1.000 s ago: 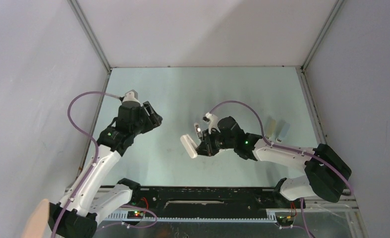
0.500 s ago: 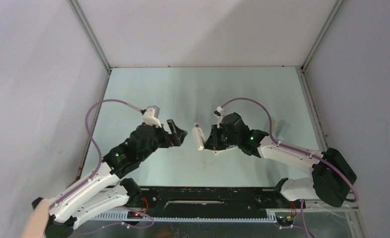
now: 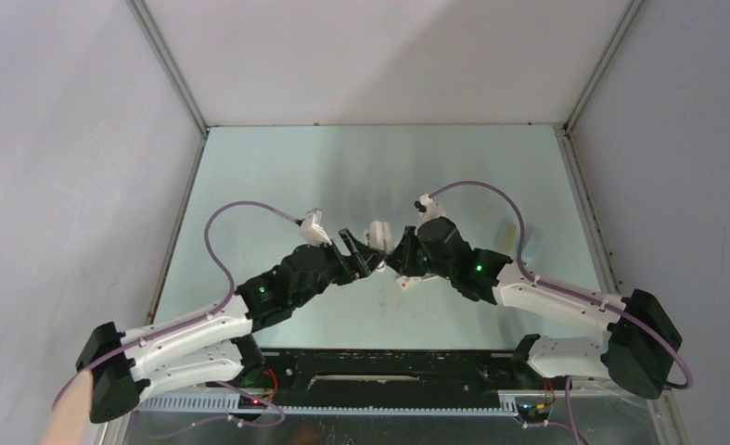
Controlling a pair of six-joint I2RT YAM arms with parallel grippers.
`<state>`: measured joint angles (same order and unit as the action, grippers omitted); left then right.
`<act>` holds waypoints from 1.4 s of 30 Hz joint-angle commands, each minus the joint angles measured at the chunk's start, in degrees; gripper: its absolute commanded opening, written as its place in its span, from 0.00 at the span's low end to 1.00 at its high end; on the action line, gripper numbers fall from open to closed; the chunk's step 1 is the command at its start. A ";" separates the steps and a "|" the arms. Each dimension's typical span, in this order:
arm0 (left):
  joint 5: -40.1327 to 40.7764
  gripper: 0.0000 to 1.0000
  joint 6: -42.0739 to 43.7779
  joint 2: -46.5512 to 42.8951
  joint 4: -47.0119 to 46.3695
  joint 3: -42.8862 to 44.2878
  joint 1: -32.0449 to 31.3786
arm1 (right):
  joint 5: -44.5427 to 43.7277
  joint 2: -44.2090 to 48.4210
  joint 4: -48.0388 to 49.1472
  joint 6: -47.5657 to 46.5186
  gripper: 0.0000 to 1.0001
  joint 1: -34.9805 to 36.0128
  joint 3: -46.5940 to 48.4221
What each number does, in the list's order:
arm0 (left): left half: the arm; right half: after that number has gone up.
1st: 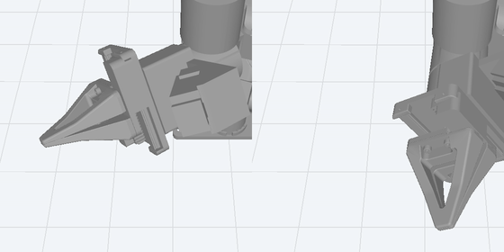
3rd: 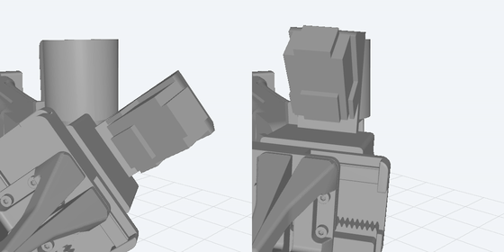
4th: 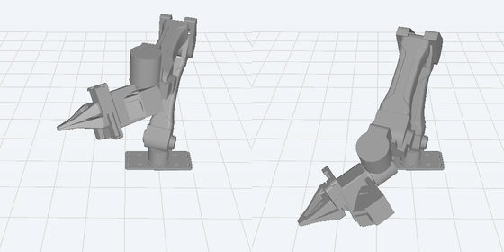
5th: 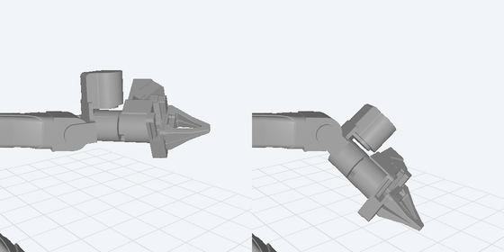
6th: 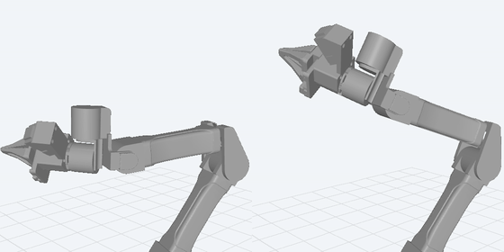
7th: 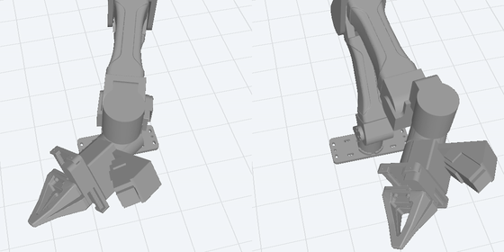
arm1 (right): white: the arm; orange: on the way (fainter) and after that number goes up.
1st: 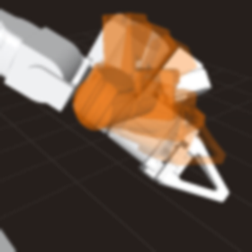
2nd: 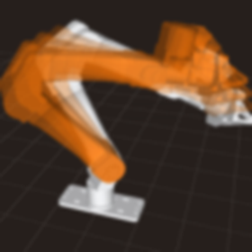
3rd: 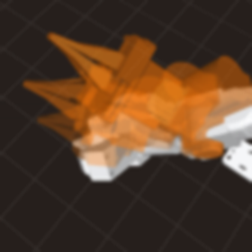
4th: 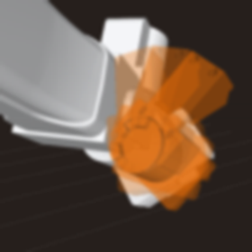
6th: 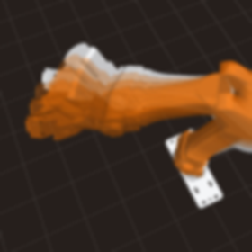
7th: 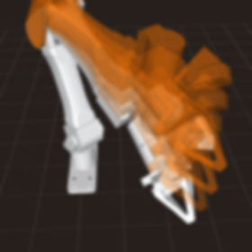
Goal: Load the staples into the stapler
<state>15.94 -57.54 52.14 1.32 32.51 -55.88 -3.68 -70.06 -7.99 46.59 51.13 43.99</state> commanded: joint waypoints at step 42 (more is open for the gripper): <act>17.46 0.22 -3.59 -18.78 -3.43 -6.20 7.92 | 13.80 3.78 16.29 -14.82 0.00 9.07 -3.21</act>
<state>27.92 -63.94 33.82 -1.19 25.06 -50.46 -0.36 -68.55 2.35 35.48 57.41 40.07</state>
